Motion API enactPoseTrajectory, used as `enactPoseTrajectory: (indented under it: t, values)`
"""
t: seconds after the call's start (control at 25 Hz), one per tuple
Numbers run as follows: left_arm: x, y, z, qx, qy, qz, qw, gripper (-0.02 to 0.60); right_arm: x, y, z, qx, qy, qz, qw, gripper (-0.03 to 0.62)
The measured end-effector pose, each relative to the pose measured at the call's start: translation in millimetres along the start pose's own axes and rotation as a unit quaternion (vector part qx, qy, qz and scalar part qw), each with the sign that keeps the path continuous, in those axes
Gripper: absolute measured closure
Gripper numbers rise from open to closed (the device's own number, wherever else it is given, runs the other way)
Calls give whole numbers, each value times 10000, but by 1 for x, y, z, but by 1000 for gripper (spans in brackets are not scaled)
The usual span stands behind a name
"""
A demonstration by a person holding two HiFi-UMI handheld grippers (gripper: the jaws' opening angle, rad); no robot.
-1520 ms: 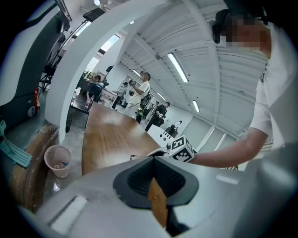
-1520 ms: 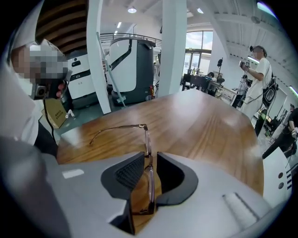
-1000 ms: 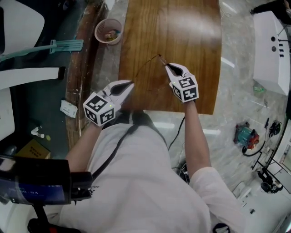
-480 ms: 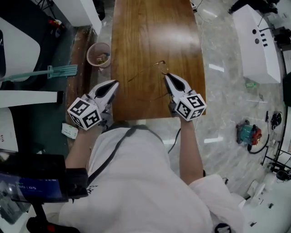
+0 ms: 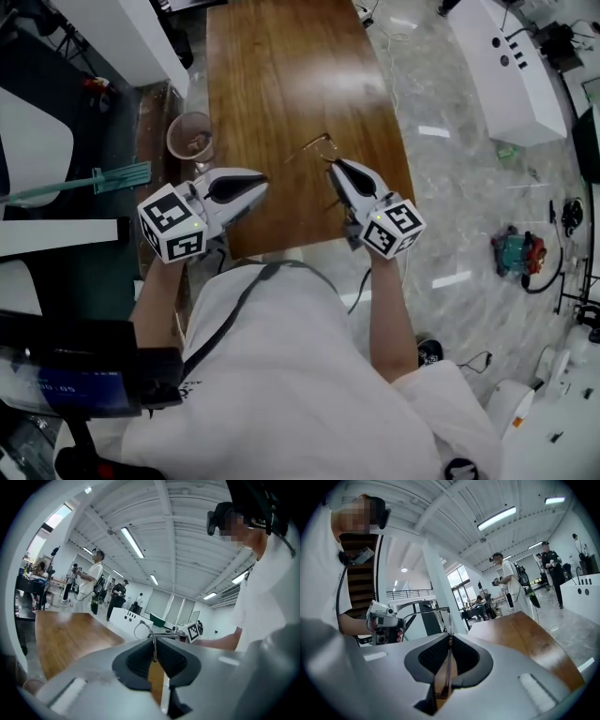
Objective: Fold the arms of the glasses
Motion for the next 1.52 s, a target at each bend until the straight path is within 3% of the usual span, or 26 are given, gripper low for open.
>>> enactPoseTrajectory:
  t: [0.2, 0.48, 0.68, 0.72, 0.76, 0.8, 0.84, 0.96, 1.08, 1.52]
  values:
    - [-27, -14, 36, 223, 549, 251, 9979, 555, 3, 6, 1, 60, 66, 258, 9996, 565]
    - [-54, -28, 74, 233, 1297, 429, 9904, 557, -21, 46, 6, 500, 216, 90, 9985, 565]
    - [-21, -28, 67, 673, 1112, 708, 9890, 397, -12, 42, 11, 74, 245, -145, 9996, 565]
    - [-13, -28, 59, 761, 953, 787, 9894, 399, -11, 41, 11, -23, 235, -187, 9995, 565]
    - [-8, -30, 50, 866, 753, 948, 9889, 446, -10, 41, 10, -119, 222, -232, 9994, 565]
    - [-4, -35, 40, 993, 551, 1194, 9863, 536, -10, 41, 10, -206, 206, -278, 9992, 565]
    - [-3, -42, 31, 1118, 400, 1485, 9818, 574, -11, 42, 11, -274, 192, -326, 9989, 565]
    - [-11, -59, 27, 1099, 470, 2084, 9707, 575, -19, 53, 9, -399, 151, -493, 9979, 565]
    - [-24, -58, 40, 819, 842, 2165, 9692, 575, -26, 65, 6, -521, 98, -644, 9965, 565]
    - [-40, -54, 63, 1190, 1131, 2123, 9633, 575, -27, 90, 12, -1266, 70, -1155, 9852, 566]
Point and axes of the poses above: the fingertips, and each gripper's own axes: x backward along the fingers, y to its left, z out of its underside, the point moved 1 cm from there along x, backward along the fingers, and after that the axes turned 1 degree about x, right-handed, at the moved point
